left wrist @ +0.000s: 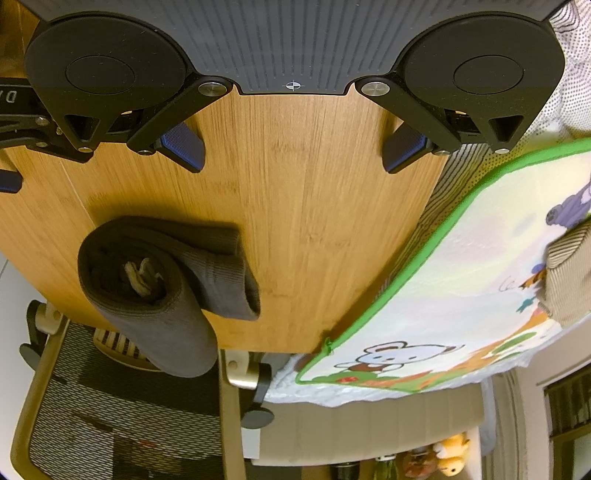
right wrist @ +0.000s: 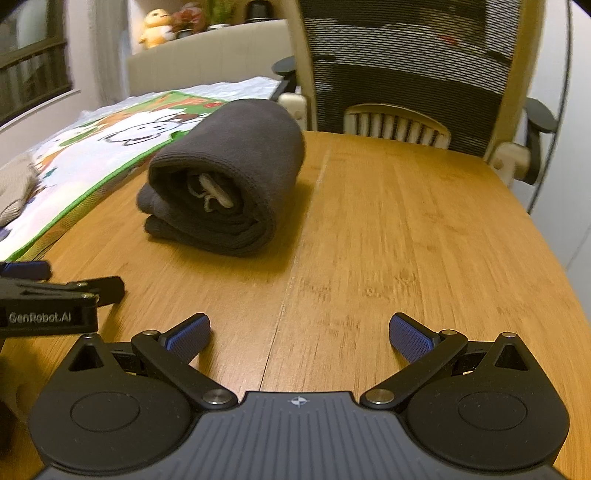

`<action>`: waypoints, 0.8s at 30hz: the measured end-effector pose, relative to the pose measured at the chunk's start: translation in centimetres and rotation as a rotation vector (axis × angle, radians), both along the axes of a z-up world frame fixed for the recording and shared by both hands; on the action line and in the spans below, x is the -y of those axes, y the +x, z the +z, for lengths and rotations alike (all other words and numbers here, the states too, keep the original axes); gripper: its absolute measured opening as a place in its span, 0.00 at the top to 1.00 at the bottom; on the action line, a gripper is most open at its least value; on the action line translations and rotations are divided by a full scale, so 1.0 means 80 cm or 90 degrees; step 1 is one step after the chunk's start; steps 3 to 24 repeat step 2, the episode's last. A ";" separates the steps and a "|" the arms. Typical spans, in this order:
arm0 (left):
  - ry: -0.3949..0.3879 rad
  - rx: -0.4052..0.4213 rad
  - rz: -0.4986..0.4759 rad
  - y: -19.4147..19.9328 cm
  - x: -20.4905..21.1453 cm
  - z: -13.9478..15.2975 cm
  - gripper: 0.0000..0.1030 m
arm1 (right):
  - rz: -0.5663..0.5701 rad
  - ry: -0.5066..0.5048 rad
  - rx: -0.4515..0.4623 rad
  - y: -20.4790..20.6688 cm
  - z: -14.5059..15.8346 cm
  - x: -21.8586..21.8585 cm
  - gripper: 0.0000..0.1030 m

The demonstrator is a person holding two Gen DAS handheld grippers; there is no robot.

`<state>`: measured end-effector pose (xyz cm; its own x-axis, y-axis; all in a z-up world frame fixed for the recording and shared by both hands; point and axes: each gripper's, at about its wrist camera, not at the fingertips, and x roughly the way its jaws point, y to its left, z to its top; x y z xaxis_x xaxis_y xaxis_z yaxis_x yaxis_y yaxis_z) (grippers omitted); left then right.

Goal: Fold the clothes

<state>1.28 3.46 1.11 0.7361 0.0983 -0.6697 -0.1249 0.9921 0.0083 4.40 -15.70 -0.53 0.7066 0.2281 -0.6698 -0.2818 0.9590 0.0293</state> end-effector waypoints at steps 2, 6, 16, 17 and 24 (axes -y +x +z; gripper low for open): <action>-0.007 0.001 -0.006 -0.001 -0.002 0.004 0.00 | 0.013 0.023 -0.011 0.004 0.004 0.014 0.00; -0.007 0.001 -0.006 -0.001 -0.002 0.004 0.00 | 0.013 0.023 -0.011 0.004 0.004 0.014 0.00; -0.007 0.001 -0.006 -0.001 -0.002 0.004 0.00 | 0.013 0.023 -0.011 0.004 0.004 0.014 0.00; -0.007 0.001 -0.006 -0.001 -0.002 0.004 0.00 | 0.013 0.023 -0.011 0.004 0.004 0.014 0.00; -0.007 0.001 -0.006 -0.001 -0.002 0.004 0.00 | 0.013 0.023 -0.011 0.004 0.004 0.014 0.00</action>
